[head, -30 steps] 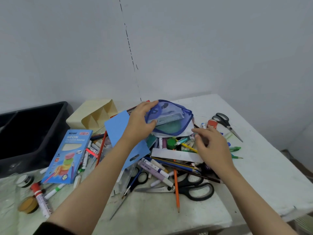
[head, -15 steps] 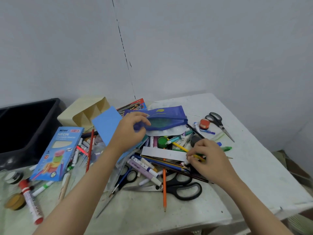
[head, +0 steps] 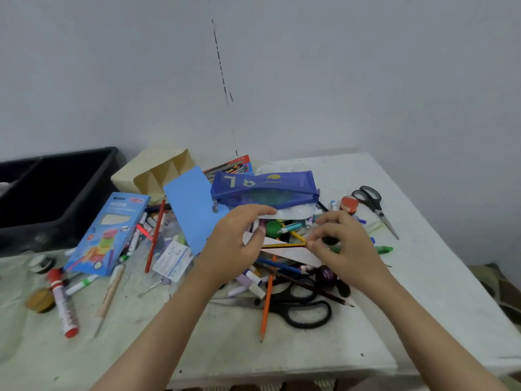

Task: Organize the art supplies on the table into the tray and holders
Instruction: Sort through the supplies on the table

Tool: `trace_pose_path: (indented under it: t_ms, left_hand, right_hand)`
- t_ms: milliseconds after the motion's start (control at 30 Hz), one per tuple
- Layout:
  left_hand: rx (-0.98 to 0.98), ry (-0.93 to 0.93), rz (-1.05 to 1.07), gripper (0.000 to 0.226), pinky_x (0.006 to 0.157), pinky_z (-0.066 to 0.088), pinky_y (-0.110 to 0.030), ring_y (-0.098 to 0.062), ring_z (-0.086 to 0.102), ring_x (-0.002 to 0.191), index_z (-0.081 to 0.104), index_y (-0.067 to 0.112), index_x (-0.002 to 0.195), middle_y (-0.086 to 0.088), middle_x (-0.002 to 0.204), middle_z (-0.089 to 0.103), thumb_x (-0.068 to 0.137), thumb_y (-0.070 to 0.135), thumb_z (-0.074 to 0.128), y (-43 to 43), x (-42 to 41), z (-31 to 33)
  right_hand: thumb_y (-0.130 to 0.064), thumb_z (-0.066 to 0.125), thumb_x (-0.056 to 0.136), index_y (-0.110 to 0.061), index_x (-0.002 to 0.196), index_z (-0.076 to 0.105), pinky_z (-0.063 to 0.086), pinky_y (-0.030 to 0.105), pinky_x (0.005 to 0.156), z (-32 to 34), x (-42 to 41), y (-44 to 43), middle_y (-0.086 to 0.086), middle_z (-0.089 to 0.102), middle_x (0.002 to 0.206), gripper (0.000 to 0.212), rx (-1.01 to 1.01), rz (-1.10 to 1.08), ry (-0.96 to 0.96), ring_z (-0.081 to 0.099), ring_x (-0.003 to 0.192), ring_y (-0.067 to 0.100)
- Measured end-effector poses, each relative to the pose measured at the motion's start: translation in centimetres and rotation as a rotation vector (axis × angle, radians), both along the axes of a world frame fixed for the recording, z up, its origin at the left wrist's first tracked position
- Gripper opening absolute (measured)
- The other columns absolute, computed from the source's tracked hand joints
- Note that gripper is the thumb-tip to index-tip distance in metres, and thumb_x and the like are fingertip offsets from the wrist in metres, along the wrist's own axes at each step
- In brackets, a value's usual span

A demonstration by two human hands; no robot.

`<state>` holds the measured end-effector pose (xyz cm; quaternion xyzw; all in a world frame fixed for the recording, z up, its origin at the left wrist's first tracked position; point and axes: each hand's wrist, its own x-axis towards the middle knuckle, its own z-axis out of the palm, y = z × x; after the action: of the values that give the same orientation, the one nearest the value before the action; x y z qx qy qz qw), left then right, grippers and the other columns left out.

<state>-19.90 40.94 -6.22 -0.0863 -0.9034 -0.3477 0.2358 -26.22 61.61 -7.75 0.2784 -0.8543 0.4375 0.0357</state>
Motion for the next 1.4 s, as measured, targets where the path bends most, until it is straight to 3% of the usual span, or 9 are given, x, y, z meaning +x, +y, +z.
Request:
trace_pose_path:
  t_ms: [133, 333, 467, 567, 667, 833, 1000, 1200, 1400]
  left_hand:
    - [-0.097, -0.094, -0.042, 0.047, 0.087, 0.041, -0.012, -0.001, 0.055, 0.104, 0.056, 0.026, 0.125, 0.016, 0.116, 0.062, 0.082, 0.044, 0.054, 1.7, 0.0, 0.1]
    - [0.260, -0.126, 0.068, 0.023, 0.074, 0.048, -0.012, -0.002, 0.066, 0.087, 0.060, 0.027, 0.104, 0.011, 0.092, 0.070, 0.100, 0.015, 0.041, 3.2, -0.9, 0.7]
    - [0.814, -0.145, 0.165, 0.028, 0.070, 0.055, -0.022, -0.015, 0.069, 0.082, 0.064, 0.014, 0.099, -0.002, 0.088, 0.073, 0.100, 0.006, 0.037, 3.0, -0.4, 1.2]
    - [1.126, -0.139, 0.184, 0.030, 0.069, 0.058, -0.027, -0.018, 0.070, 0.081, 0.065, 0.009, 0.099, -0.006, 0.087, 0.074, 0.099, 0.004, 0.035, 2.4, 0.0, 1.3]
    - [1.308, -0.136, 0.198, 0.031, 0.073, 0.059, -0.031, -0.020, 0.070, 0.084, 0.064, 0.007, 0.100, -0.009, 0.088, 0.073, 0.100, 0.009, 0.033, 2.4, 0.5, 0.9]
    - [1.428, -0.130, 0.252, 0.031, 0.078, 0.058, -0.031, -0.021, 0.070, 0.091, 0.064, 0.005, 0.104, -0.013, 0.097, 0.072, 0.100, 0.015, 0.035, 2.7, 1.0, -0.1]
    - [1.494, -0.039, 0.360, 0.032, 0.083, 0.056, -0.028, -0.020, 0.068, 0.096, 0.062, 0.003, 0.106, -0.012, 0.101, 0.070, 0.101, 0.015, 0.033, 3.0, 1.2, -0.7]
    - [1.608, 0.017, 0.418, 0.035, 0.092, 0.048, -0.029, -0.018, 0.060, 0.111, 0.052, 0.002, 0.128, -0.012, 0.122, 0.061, 0.102, 0.019, 0.035, 3.8, 1.1, -0.8]
    - [1.900, -0.134, 0.162, 0.037, 0.079, 0.058, -0.036, -0.029, 0.066, 0.102, 0.056, 0.002, 0.118, -0.021, 0.115, 0.065, 0.095, 0.026, 0.040, 5.9, 1.0, 0.1]
  right_hand:
    - [-0.038, 0.063, 0.077, -0.033, 0.074, 0.066, 0.036, 0.014, 0.085, 3.0, -0.5, -0.7, -0.015, 0.052, 0.104, 0.006, -0.245, -0.013, 0.109, 0.052, 0.103, 0.006]
    - [-0.015, 0.061, 0.086, -0.021, 0.085, 0.067, 0.035, 0.006, 0.071, 4.9, -0.8, -2.0, -0.010, 0.056, 0.095, 0.009, -0.343, 0.044, 0.217, 0.051, 0.084, -0.005]
    - [-0.025, 0.065, 0.085, -0.023, 0.088, 0.071, 0.037, 0.018, 0.073, 2.8, -1.6, -1.5, -0.007, 0.053, 0.090, 0.007, 0.118, 0.072, 0.172, 0.049, 0.086, 0.003]
    - [-0.046, 0.063, 0.081, -0.030, 0.108, 0.069, 0.036, 0.031, 0.085, 1.4, -1.3, -1.5, -0.004, 0.051, 0.106, 0.031, 0.581, 0.158, 0.218, 0.046, 0.102, 0.016]
    - [-0.045, 0.062, 0.082, -0.027, 0.113, 0.066, 0.029, 0.031, 0.084, 0.7, -0.7, -2.2, -0.004, 0.049, 0.109, 0.037, 0.652, 0.177, 0.292, 0.043, 0.106, 0.019]
    - [-0.023, 0.066, 0.070, -0.017, 0.064, 0.071, 0.036, 0.031, 0.064, -0.4, -1.1, -2.6, -0.003, 0.055, 0.077, 0.010, 0.528, 0.085, 0.488, 0.050, 0.071, 0.019]
    - [-0.016, 0.062, 0.075, -0.012, 0.066, 0.066, 0.040, 0.030, 0.063, 0.0, -1.6, -1.9, -0.001, 0.056, 0.076, 0.010, 0.219, 0.060, 0.434, 0.051, 0.069, 0.017]
    - [-0.013, 0.063, 0.083, -0.026, 0.070, 0.066, 0.038, 0.004, 0.064, 2.0, -0.9, -1.6, -0.009, 0.059, 0.080, 0.018, -0.177, -0.086, -0.010, 0.054, 0.079, -0.001]
    - [-0.015, 0.071, 0.080, -0.027, 0.080, 0.074, 0.051, 0.018, 0.063, 2.2, 0.6, -2.7, -0.007, 0.071, 0.069, 0.012, -0.194, 0.131, -0.353, 0.063, 0.062, 0.002]
